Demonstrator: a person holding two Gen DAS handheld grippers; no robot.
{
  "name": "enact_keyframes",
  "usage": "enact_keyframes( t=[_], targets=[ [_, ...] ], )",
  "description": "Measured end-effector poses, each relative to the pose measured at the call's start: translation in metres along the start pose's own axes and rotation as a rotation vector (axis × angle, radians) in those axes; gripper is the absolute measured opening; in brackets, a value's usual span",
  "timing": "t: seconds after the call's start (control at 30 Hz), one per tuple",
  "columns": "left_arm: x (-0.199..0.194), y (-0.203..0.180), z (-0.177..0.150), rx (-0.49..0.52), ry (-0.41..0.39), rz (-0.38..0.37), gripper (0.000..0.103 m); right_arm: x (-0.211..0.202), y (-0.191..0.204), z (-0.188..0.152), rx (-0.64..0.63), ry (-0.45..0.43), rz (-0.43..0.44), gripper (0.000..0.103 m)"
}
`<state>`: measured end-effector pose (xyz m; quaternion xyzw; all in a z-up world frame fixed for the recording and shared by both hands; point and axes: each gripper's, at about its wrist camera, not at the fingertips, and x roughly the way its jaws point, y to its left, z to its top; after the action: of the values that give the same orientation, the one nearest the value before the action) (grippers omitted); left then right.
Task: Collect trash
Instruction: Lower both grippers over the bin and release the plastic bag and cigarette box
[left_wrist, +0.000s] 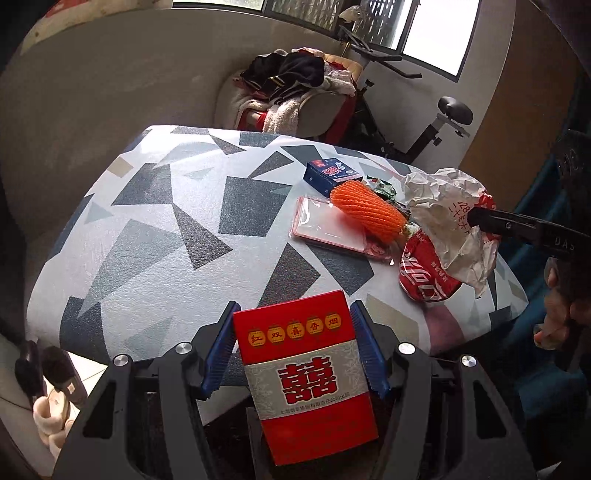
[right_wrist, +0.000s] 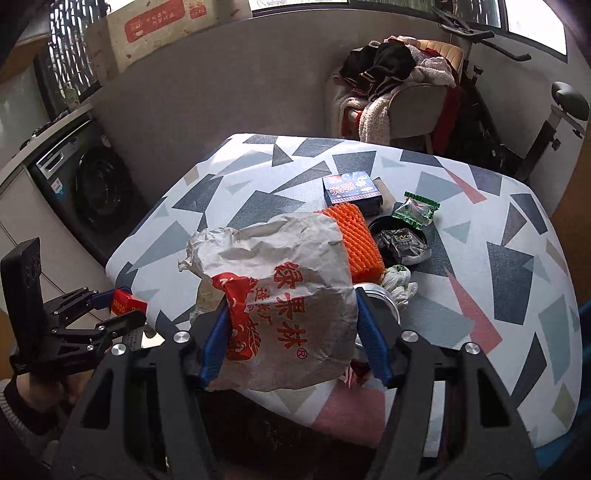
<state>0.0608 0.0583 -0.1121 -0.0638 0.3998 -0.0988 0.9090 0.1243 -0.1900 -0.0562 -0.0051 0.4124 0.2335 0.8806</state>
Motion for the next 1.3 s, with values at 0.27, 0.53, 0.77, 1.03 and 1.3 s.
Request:
enact_keyframes(
  t=[0.27, 0.53, 0.77, 1.03, 1.3],
  targets=[
    [0.002, -0.015, -0.030, 0.024, 0.070, 0.013, 0.059, -0.020, 0.003, -0.047, 0.013, -0.028, 0.036, 0.063],
    [0.012, -0.026, -0.056, 0.038, 0.147, 0.003, 0.060, -0.029, 0.011, -0.078, -0.040, -0.030, 0.046, 0.063],
    [0.017, -0.026, -0.066, -0.012, 0.198, -0.035, 0.075, -0.024, 0.017, -0.101, -0.067, 0.003, 0.035, 0.063],
    [-0.004, -0.015, -0.058, -0.060, 0.110, 0.003, 0.088, -0.002, 0.026, -0.129, -0.078, 0.090, 0.059, 0.063],
    [-0.015, 0.006, -0.052, -0.141, 0.064, -0.005, 0.091, 0.032, 0.048, -0.159, -0.162, 0.195, 0.023, 0.064]
  ],
)
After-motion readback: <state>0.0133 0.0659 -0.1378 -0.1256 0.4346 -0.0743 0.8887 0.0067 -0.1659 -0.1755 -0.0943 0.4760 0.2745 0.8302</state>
